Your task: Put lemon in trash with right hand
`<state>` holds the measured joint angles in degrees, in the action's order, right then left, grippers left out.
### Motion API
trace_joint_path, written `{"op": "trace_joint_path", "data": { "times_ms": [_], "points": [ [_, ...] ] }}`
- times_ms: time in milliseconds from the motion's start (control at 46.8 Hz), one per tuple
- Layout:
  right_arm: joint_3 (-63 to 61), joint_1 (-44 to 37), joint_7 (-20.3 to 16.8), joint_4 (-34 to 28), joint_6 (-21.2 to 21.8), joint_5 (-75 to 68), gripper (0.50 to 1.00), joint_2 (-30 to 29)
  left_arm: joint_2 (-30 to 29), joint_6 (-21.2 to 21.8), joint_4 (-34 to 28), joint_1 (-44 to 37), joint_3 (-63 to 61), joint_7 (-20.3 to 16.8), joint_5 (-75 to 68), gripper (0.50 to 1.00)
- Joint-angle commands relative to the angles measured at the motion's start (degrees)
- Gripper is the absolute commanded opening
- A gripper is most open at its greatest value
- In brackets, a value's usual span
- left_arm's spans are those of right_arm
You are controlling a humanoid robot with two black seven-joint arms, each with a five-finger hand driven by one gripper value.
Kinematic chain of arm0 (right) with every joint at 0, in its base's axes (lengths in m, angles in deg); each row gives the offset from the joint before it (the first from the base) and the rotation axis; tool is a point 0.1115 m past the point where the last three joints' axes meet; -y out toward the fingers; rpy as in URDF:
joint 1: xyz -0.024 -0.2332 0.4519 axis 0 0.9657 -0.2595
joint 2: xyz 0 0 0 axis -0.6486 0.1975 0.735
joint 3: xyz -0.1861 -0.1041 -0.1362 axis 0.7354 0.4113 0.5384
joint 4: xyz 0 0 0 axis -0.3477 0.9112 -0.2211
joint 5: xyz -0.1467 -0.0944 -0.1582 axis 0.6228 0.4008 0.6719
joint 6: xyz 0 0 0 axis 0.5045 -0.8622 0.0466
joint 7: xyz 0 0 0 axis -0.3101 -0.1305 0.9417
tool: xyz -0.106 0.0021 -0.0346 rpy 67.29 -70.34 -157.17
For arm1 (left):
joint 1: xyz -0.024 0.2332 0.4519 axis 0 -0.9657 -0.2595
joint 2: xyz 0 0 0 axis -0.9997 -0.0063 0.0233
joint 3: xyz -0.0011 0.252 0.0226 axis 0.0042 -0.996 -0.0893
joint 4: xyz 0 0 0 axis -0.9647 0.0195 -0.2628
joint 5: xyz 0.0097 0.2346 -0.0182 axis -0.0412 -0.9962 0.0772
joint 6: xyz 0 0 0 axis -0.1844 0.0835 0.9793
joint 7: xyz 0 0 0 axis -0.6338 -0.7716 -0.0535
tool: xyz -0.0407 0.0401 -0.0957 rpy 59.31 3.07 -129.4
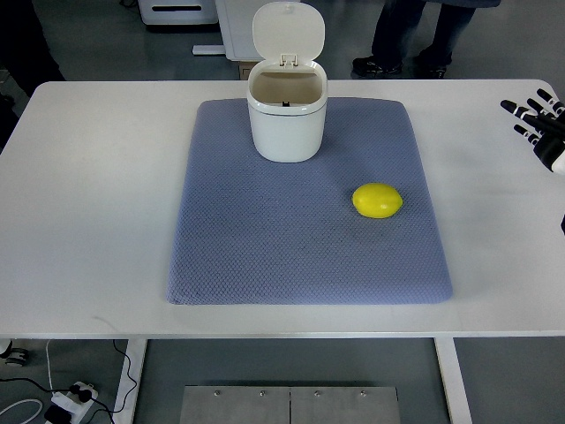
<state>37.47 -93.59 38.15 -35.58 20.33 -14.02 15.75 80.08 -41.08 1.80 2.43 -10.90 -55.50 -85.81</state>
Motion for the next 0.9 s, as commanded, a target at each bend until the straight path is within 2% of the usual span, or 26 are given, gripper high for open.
{"op": "trace_joint_path", "data": {
  "times_ms": [0,342,513,876],
  "points": [
    [0.0,0.0,0.0,0.0,0.1,0.0,1.000,0.0,0.0,0.0,0.0,0.0,0.1,0.0,0.0,1.000],
    [-0.6,-0.4,0.1,0.0,0.3,0.1,1.000,0.6,0.0,0.0,0.0,0.0,0.1,0.0,0.0,1.000],
    [-0.5,-0.3,4.6,-2.2,0.3,0.1,1.000,0.4,0.0,0.0,0.0,0.0,0.1,0.0,0.0,1.000],
    [2.3,0.1,5.2,-6.1,0.3,1.6,1.000,3.1,0.0,0.0,0.0,0.3,0.0,0.0,0.0,1.000]
  ]
}}
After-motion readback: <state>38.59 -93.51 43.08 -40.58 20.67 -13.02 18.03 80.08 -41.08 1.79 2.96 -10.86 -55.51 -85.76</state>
